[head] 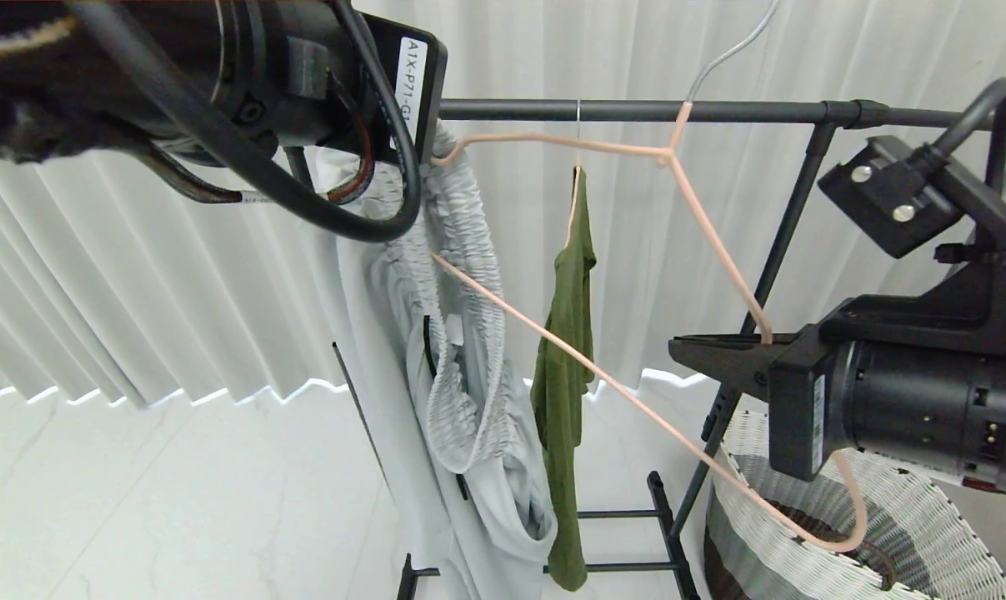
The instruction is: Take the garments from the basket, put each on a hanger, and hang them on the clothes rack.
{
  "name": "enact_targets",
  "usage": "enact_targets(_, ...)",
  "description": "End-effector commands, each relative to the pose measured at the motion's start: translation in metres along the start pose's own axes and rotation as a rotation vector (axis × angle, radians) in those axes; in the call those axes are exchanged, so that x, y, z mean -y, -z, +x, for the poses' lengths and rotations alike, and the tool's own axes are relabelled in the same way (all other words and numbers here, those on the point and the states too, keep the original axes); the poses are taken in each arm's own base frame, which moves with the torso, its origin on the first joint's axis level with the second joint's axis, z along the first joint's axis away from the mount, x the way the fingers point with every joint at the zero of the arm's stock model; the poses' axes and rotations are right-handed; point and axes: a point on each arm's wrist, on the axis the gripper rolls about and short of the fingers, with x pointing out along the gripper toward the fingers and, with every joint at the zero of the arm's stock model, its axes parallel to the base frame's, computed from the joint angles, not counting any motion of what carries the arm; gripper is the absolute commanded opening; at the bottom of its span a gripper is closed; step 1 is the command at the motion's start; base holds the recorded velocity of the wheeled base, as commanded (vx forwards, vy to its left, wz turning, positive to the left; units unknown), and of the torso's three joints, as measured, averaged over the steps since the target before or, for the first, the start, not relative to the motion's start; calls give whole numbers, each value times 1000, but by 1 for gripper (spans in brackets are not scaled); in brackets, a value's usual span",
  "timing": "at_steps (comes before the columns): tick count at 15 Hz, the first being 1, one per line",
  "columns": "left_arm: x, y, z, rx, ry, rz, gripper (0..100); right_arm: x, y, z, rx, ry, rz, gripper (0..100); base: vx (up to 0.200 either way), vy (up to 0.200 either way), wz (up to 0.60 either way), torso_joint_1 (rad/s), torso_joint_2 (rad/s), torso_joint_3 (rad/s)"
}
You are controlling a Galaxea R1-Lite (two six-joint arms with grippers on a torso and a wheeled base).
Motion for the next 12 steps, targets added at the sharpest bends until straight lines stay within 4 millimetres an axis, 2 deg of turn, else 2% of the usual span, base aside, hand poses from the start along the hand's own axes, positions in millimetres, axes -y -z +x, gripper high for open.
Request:
enact_targets(1, 2, -1, -5, 9, 17, -1, 0, -6, 6, 13, -37, -17, -12, 0, 0, 0, 0, 0, 0, 0)
enact_targets(4, 6, -2, -10, 17, 40, 1, 0, -8, 8, 21, -46, -10, -13, 0, 0, 0, 0, 0, 0, 0)
enact_targets(12, 19, -6, -32, 53, 132, -23, 0, -16, -9, 55, -10, -13, 1, 0, 0, 0, 0, 0, 0, 0)
